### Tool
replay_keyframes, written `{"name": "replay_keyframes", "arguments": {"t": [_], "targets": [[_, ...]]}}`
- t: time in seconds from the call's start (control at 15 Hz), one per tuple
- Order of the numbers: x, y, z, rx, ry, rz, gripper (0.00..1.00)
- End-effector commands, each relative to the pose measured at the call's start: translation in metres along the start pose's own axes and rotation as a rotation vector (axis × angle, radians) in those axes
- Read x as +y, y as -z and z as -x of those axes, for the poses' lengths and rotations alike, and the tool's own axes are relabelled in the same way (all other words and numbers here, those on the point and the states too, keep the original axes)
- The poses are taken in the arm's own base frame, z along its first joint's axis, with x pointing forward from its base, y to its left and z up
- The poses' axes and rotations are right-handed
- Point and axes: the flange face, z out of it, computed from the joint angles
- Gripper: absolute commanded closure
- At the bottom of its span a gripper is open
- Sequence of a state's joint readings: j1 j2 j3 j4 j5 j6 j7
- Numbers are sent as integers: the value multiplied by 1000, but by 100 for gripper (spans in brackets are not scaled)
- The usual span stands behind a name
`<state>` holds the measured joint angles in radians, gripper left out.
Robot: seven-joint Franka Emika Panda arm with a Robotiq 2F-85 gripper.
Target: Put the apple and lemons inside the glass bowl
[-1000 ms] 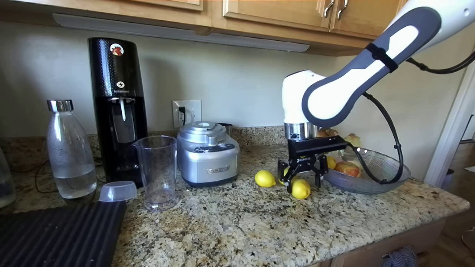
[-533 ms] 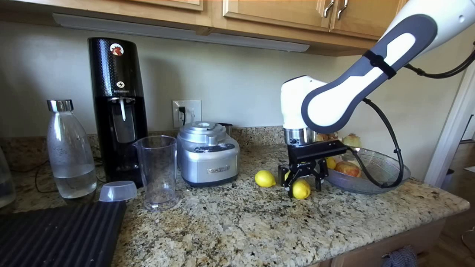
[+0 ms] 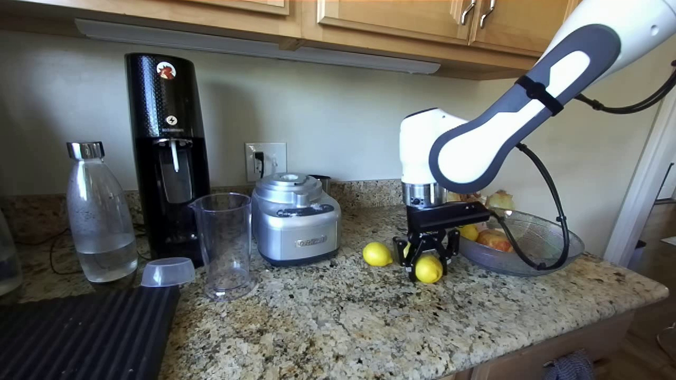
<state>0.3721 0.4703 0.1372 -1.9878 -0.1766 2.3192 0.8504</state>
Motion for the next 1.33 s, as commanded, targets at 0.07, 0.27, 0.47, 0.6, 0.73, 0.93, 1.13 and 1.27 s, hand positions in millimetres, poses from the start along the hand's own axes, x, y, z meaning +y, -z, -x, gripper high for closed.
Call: {"name": "replay_keyframes", "arguments": {"t": [0.07,0.27,0.47,0.6,0.73,0.93,1.13,1.27], "targets": [[0,2,0,12,6,3,59],[1,17,3,9,27,-20,63],[9,53,8,21,50,-68,64],[20,84,11,46,74,-94,64],[35,116,9,83,83,-109,64],[66,159,1,149,55,-123,64],[104,179,-12,183,-20,-134,64],[128,180,-22,194,-71,-125,64]]}}
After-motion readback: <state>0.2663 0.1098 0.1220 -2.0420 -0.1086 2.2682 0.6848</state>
